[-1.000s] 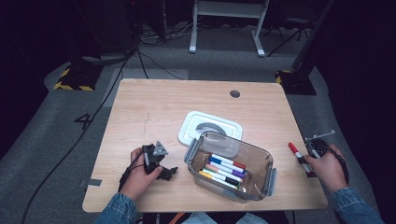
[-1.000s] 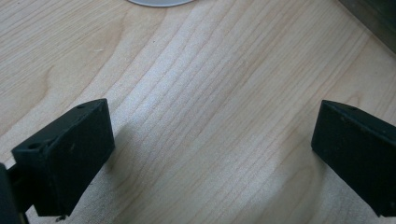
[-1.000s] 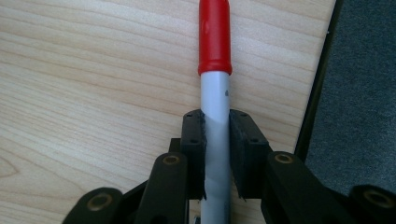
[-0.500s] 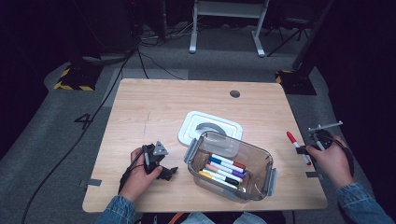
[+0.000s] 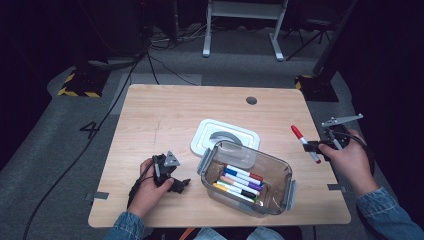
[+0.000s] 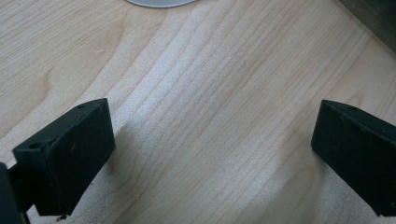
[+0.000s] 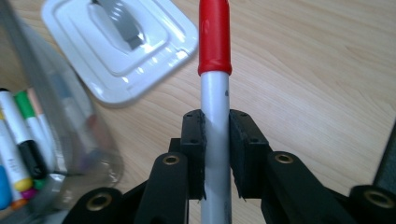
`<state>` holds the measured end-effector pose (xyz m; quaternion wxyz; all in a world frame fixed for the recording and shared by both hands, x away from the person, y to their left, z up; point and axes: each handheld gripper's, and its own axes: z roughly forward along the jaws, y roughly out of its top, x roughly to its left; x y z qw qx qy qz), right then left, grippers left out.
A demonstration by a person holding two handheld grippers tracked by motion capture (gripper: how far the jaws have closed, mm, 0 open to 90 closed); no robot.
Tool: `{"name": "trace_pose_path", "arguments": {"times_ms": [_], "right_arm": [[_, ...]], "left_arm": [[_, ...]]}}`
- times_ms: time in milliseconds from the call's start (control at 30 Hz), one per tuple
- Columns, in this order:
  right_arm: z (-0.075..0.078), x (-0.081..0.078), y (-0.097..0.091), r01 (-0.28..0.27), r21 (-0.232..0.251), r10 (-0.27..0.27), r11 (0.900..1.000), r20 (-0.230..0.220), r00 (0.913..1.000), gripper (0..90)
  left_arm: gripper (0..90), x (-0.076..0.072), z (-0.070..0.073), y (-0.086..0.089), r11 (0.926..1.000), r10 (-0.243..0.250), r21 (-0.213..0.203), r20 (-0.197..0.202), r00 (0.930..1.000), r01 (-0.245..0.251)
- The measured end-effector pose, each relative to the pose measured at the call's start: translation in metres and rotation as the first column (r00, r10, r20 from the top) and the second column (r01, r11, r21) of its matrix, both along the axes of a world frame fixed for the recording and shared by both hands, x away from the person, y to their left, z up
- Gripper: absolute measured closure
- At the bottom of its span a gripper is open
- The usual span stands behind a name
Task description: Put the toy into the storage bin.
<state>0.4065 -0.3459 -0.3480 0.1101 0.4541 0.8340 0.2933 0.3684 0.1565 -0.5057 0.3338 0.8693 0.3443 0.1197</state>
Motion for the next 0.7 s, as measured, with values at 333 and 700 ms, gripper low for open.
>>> {"name": "trace_pose_path", "arguments": {"times_ms": [333, 700], "right_arm": [[0.028, -0.02, 0.043, -0.165, 0.074, 0.164, 0.9835, 0.026, 0.9862, 77.5], [0.036, -0.039, 0.076, -0.284, 0.115, 0.287, 0.9519, -0.006, 0.958, 77.5]], "left_arm": [[0.0, 0.0, 0.0, 0.0, 1.0, -0.003, 0.001, 0.0, 1.0, 0.003], [0.0, 0.0, 0.0, 0.0, 1.0, -0.003, 0.0, -0.001, 1.0, 0.003]]}}
